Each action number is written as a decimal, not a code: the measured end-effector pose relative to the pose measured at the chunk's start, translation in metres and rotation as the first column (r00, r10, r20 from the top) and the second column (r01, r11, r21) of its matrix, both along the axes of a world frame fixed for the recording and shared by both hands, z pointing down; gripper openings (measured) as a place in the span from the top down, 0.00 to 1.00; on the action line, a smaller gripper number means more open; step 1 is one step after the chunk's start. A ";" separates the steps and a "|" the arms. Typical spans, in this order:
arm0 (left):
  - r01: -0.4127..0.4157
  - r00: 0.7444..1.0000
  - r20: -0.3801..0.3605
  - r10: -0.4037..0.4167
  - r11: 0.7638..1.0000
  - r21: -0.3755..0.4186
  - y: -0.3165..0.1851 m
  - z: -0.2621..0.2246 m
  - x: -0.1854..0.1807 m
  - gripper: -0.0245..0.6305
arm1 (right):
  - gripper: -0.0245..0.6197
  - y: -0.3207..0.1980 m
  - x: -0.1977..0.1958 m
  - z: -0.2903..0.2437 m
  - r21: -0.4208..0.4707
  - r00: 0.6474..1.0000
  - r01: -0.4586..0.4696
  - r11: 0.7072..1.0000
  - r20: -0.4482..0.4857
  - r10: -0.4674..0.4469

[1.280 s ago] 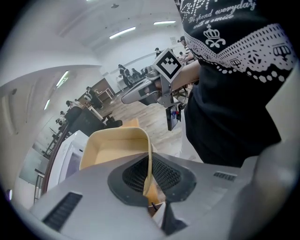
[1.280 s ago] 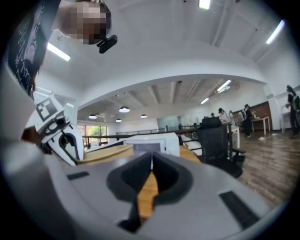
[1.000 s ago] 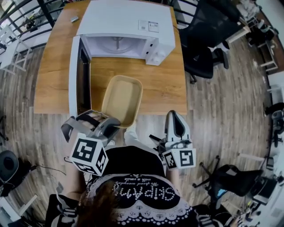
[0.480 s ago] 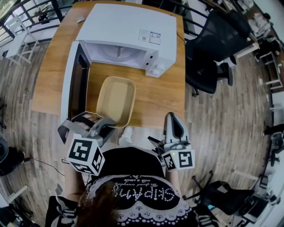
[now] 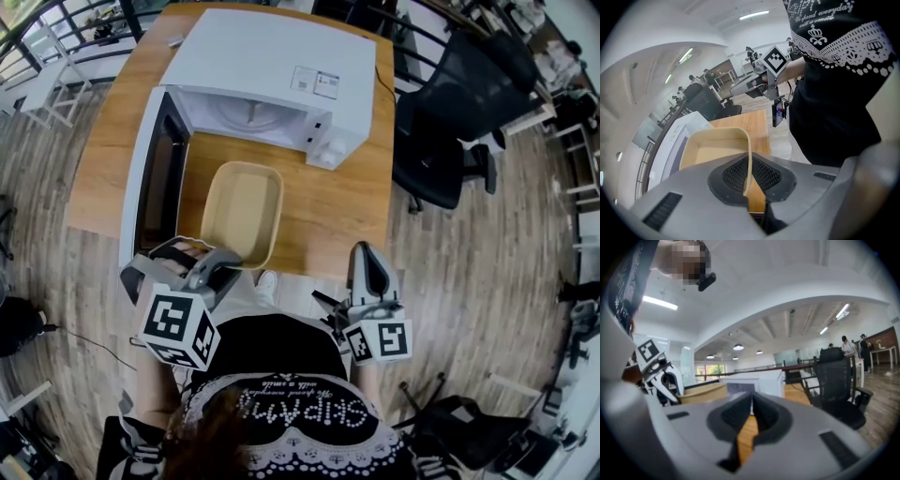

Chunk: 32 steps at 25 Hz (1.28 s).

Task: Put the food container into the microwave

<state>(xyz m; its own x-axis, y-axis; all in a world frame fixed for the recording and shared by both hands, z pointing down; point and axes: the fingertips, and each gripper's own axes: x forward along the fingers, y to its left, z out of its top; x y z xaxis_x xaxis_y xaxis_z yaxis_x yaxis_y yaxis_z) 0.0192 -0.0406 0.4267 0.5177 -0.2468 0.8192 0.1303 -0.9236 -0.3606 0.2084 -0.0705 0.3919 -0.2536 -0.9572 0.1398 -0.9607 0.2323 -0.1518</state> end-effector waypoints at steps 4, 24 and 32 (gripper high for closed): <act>0.016 1.000 0.002 -0.015 1.000 -0.005 0.006 0.000 -0.003 0.89 | 0.91 0.007 0.001 0.003 -0.010 1.000 0.005 1.000 0.007 -0.005; 0.022 1.000 -0.021 -0.021 0.999 0.040 0.000 -0.012 -0.021 0.89 | 0.91 -0.003 -0.025 -0.007 0.012 1.000 0.017 1.000 0.016 -0.018; -0.011 0.999 -0.031 0.013 0.999 0.043 -0.016 -0.018 -0.025 0.89 | 0.91 -0.013 -0.033 -0.014 0.011 1.000 -0.004 1.000 0.011 0.004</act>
